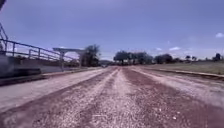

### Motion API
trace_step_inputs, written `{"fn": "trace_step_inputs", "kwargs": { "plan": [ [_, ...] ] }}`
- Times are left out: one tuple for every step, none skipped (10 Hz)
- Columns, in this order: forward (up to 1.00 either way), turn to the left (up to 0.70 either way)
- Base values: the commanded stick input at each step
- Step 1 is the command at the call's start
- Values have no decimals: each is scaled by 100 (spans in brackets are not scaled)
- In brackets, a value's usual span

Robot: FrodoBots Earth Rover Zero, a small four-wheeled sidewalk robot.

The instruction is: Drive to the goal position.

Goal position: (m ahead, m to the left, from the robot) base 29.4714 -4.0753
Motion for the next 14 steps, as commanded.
{"fn": "trace_step_inputs", "kwargs": {
  "plan": [
    [100, 0],
    [100, 0],
    [100, 0],
    [100, 0],
    [100, 0],
    [100, 0],
    [100, 0],
    [100, 0],
    [100, 0],
    [100, 0],
    [100, 0],
    [100, 0],
    [100, 0],
    [100, 0]
  ]
}}
